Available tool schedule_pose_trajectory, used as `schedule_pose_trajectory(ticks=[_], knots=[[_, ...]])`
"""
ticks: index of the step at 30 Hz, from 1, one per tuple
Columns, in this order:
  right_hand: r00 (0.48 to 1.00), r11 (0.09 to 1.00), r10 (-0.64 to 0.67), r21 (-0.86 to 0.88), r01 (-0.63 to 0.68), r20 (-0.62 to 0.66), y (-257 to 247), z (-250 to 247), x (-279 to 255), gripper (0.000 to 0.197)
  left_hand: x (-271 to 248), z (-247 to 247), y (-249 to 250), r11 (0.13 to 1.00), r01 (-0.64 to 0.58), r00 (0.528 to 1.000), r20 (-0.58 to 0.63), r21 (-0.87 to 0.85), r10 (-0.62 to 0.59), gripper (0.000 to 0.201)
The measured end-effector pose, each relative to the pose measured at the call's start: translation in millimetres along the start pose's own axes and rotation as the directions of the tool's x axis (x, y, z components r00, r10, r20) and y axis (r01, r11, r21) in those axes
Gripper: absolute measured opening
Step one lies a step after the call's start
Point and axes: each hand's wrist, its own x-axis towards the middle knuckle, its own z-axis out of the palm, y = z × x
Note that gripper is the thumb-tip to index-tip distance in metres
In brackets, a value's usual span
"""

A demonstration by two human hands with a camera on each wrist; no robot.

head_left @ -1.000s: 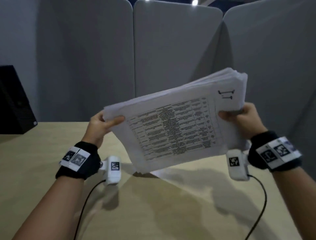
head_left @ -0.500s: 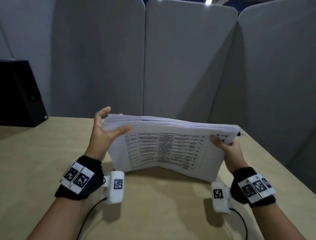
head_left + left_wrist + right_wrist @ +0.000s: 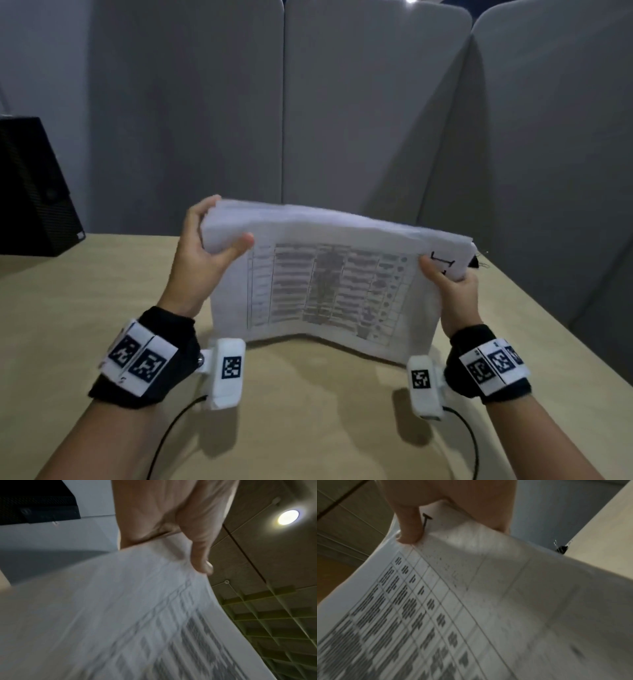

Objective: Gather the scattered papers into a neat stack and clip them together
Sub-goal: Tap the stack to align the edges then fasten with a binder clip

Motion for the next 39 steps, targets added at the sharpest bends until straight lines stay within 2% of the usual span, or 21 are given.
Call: schedule_pose_trajectory(ticks=[2,3,5,7,10,11,12,14,16,19,22,24,27,29,31,32,34,37,39], knots=[[0.998,1.000,0.031,-0.004,-0.031,0.060,0.4,-7.7,-0.5,0.092,-4.3,-10.5,-4.8,0.996,0.058,0.997,0.042,0.067,-0.061,0.083],[0.993,0.998,0.063,0.008,-0.064,0.101,0.8,-11.3,-1.8,0.095,-7.5,-15.1,-9.4,0.994,0.102,0.993,0.062,0.035,-0.104,0.092],[0.980,0.993,0.110,0.017,-0.114,0.166,2.8,-11.2,-5.2,0.089,-12.6,-21.2,-21.2,0.987,0.155,0.983,0.103,-0.049,-0.149,0.102],[0.986,0.996,0.091,-0.006,-0.091,0.139,6.1,-2.8,-7.9,0.074,-13.1,-19.1,-28.1,0.984,0.168,0.984,0.076,-0.053,-0.164,0.093],[0.999,0.999,0.032,-0.024,-0.032,0.033,3.3,8.0,-7.5,0.045,-9.6,-9.4,-19.3,0.989,0.124,0.988,-0.083,-0.084,-0.131,0.041],[1.000,1.000,0.006,-0.010,-0.005,0.023,-1.5,8.6,-6.5,0.034,-8.3,-7.1,-13.7,0.992,0.092,0.990,-0.100,-0.091,-0.100,0.031],[0.999,1.000,-0.021,-0.007,0.022,0.027,-6.4,7.1,-4.4,0.030,-7.0,-7.2,-9.1,0.994,0.054,0.994,-0.089,-0.092,-0.062,0.028],[0.995,0.999,-0.040,-0.028,0.043,0.091,-12.4,3.0,-2.0,0.043,-5.4,-9.7,-1.5,0.996,0.004,0.999,-0.041,-0.094,-0.008,0.034],[0.989,0.997,-0.011,-0.071,0.021,0.149,-12.3,3.9,-2.9,0.055,-4.5,-11.3,2.1,0.994,0.003,0.998,-0.070,-0.107,-0.010,0.032],[0.989,0.996,0.005,-0.088,0.008,0.145,-6.9,10.8,-6.3,0.042,-1.2,-7.7,3.1,0.992,0.020,0.981,-0.187,-0.123,-0.043,0.007],[0.995,0.997,0.019,-0.079,-0.012,0.097,-6.4,12.1,-6.0,0.033,1.0,-6.7,-0.9,0.997,0.051,0.969,-0.238,-0.053,-0.062,0.011],[0.993,0.995,0.041,-0.095,-0.030,0.115,-7.5,12.5,-5.0,0.032,0.3,-8.2,-0.9,0.999,0.048,0.957,-0.284,-0.010,-0.049,0.015],[0.988,0.995,0.044,-0.098,-0.030,0.147,-6.4,16.1,-5.1,0.030,-6.4,-8.0,-1.3,0.979,-0.048,0.931,-0.345,0.199,0.116,0.023],[0.993,0.997,0.043,-0.062,-0.036,0.107,-4.6,20.1,-4.9,0.036,-13.3,-7.7,-1.9,0.941,-0.120,0.924,-0.312,0.316,0.223,0.023],[0.998,0.998,0.038,-0.048,-0.036,0.056,-4.4,25.4,-4.6,0.057,-20.1,-11.3,-2.4,0.914,-0.169,0.939,-0.223,0.368,0.263,0.025],[0.999,0.998,0.039,-0.050,-0.037,0.033,-3.8,27.2,-3.8,0.064,-23.2,-14.8,-3.2,0.885,-0.203,0.940,-0.170,0.419,0.296,0.039],[0.999,0.998,0.050,-0.050,-0.049,0.007,-3.3,29.1,-2.0,0.062,-25.4,-25.2,-6.9,0.836,-0.244,0.943,-0.081,0.491,0.322,0.060],[0.999,0.998,0.045,-0.040,-0.045,0.012,-4.1,28.6,-2.2,0.066,-22.8,-40.9,-11.2,0.858,-0.205,0.972,-0.001,0.470,0.233,0.047],[0.999,0.998,0.041,-0.044,-0.039,0.027,-5.5,27.5,-3.6,0.069,-22.5,-46.9,-15.5,0.856,-0.176,0.978,-0.011,0.486,0.207,0.037]])
